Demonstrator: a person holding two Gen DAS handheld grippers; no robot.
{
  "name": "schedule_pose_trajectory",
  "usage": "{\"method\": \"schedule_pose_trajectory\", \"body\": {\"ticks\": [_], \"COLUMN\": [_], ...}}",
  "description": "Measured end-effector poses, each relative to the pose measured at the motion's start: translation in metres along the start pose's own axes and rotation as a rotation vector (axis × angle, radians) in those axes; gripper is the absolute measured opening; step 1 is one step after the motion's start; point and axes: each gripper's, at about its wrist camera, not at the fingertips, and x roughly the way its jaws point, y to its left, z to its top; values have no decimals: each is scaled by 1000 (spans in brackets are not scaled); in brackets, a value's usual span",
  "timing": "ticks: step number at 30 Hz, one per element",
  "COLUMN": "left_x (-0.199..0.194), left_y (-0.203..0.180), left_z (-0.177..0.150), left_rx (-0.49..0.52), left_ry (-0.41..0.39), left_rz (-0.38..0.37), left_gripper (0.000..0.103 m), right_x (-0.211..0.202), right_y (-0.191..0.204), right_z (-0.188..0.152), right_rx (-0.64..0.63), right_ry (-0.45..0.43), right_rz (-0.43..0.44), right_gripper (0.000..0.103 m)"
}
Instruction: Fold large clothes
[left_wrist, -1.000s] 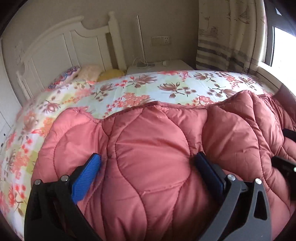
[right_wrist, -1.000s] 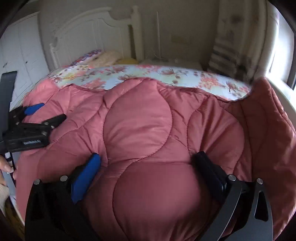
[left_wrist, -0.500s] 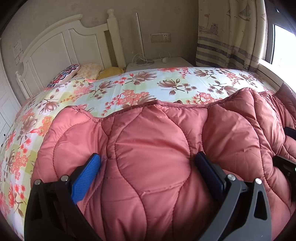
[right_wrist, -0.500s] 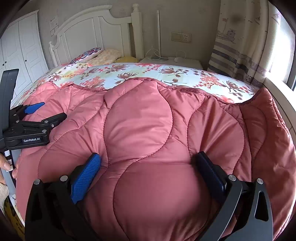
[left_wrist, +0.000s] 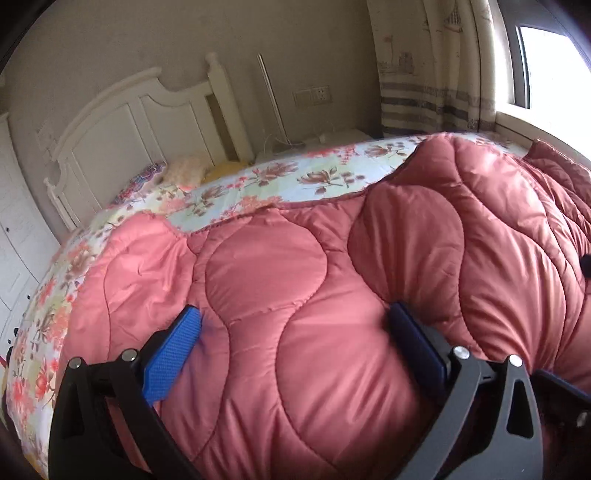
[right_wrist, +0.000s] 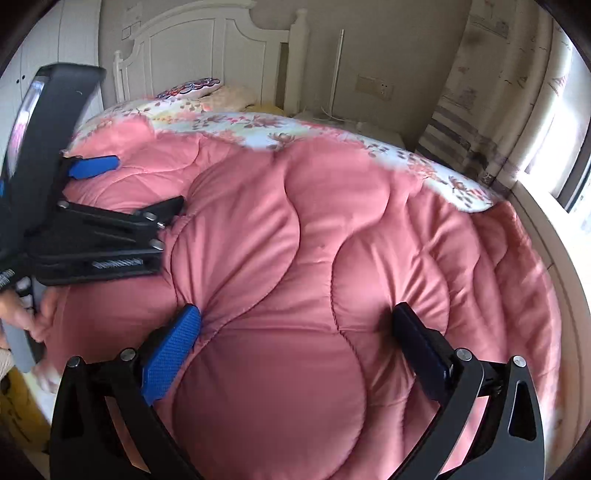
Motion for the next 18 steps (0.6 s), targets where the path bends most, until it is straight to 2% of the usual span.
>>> {"method": "schedule_pose_trajectory", "body": {"ticks": [4,6,9,12,15,16,18], "left_x": [4,-2,-33,-52,-35,-31,-30], "left_y": [-2,1,8,2,-11,-10,-8], "left_z": [2,4,8,-1,-22,-29,-29], "left_rx": [8,-5,-64,-39,4,-16,-30], "left_ry": [19,48,27,9,58,27,41], "left_rz": [1,13,-12,-1,31,32,14], "left_gripper": [101,101,101,101,101,101,101], "right_x": [7,4,-15,-36,-27,-18,-12], "right_y": [-6,-5,-1,7,15,16,15], "right_z": [-1,2,5,-1,-12,-16,-21], "right_rx": [35,36,69,47,1,-7,6], "right_ry": [12,31,28,-16,15,25,13], "right_rz": [19,1,-41,-27,-32,-29,-7], "right_gripper": [99,98,98,98,99,99,99]}}
